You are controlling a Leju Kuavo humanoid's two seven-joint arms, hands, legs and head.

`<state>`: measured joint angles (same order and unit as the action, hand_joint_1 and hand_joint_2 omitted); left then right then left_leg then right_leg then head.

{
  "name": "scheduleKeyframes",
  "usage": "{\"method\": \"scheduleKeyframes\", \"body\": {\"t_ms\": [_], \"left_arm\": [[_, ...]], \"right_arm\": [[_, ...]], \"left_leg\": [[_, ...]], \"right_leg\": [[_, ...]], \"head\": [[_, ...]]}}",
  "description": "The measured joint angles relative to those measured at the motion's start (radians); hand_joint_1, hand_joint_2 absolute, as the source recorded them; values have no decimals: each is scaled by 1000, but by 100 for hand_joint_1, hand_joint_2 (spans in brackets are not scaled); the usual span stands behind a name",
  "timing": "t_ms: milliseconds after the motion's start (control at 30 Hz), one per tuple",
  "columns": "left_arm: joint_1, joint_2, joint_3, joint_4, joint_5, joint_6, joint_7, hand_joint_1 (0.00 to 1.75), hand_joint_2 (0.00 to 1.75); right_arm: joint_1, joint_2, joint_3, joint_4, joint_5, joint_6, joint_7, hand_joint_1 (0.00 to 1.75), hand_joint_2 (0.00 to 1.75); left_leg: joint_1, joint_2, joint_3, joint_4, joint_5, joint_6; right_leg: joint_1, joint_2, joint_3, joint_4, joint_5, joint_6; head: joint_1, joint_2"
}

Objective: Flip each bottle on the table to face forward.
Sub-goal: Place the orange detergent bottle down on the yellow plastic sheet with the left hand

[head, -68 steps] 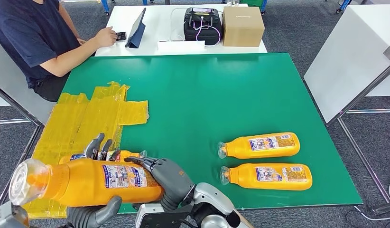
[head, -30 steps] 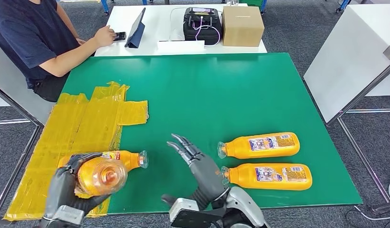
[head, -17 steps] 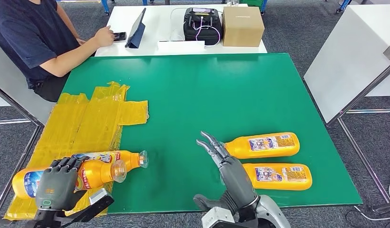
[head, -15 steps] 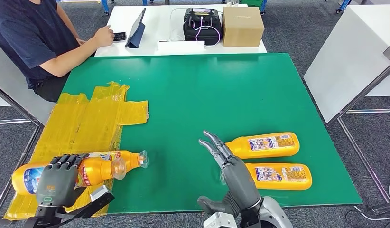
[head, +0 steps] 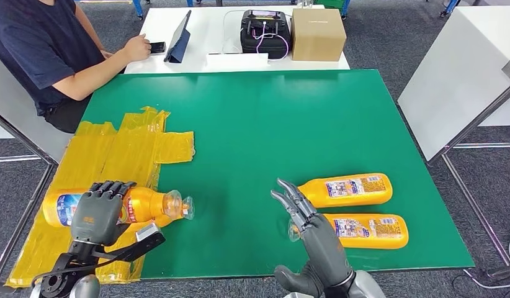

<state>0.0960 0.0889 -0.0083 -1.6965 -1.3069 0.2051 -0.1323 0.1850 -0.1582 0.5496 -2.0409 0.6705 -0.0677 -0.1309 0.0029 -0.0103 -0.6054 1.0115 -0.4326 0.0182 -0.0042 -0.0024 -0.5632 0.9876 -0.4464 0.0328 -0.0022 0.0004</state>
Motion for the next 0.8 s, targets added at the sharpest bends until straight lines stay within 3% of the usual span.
{"method": "scheduleKeyframes", "body": {"t_ms": [367, 400, 500, 533, 767, 800], "left_arm": [[-244, -4, -67, 185, -18, -66, 89, 175, 175], [-255, -4, -67, 199, -18, -68, 92, 167, 175], [-301, -4, -68, 260, -16, -86, 115, 36, 175], [-324, -4, -67, 292, -15, -93, 124, 0, 175], [-459, -4, -57, 524, -31, -136, 177, 0, 175], [-473, -4, -56, 553, -36, -145, 185, 0, 131]], "right_arm": [[22, -14, -8, -2, 9, -2, 5, 0, 0], [23, -15, -8, -2, 9, -2, 5, 0, 0], [24, -21, -10, -2, 12, -6, 15, 0, 0], [25, -24, -12, -2, 11, -8, 20, 0, 0], [60, -57, -45, 4, -16, -36, 35, 0, 0], [63, -61, -49, 6, -24, -36, 35, 0, 0]], "left_leg": [[0, 1, 1, 0, 0, 0], [0, 1, 1, 0, 0, 0], [0, 1, 0, 0, 0, 0], [0, 0, 0, 0, 0, 0], [0, 1, 0, 0, 0, 0], [0, 1, 0, 0, 0, 0]], "right_leg": [[0, 0, 1, 0, 0, 0], [0, 0, 1, 0, 0, 0], [0, 0, 0, 0, 0, 0], [0, 0, 0, 0, 0, 0], [0, 0, 1, 0, 0, 0], [0, 0, 1, 0, 0, 0]], "head": [[0, 0], [0, 0], [0, 0], [0, 0], [0, 0], [0, 0]]}}
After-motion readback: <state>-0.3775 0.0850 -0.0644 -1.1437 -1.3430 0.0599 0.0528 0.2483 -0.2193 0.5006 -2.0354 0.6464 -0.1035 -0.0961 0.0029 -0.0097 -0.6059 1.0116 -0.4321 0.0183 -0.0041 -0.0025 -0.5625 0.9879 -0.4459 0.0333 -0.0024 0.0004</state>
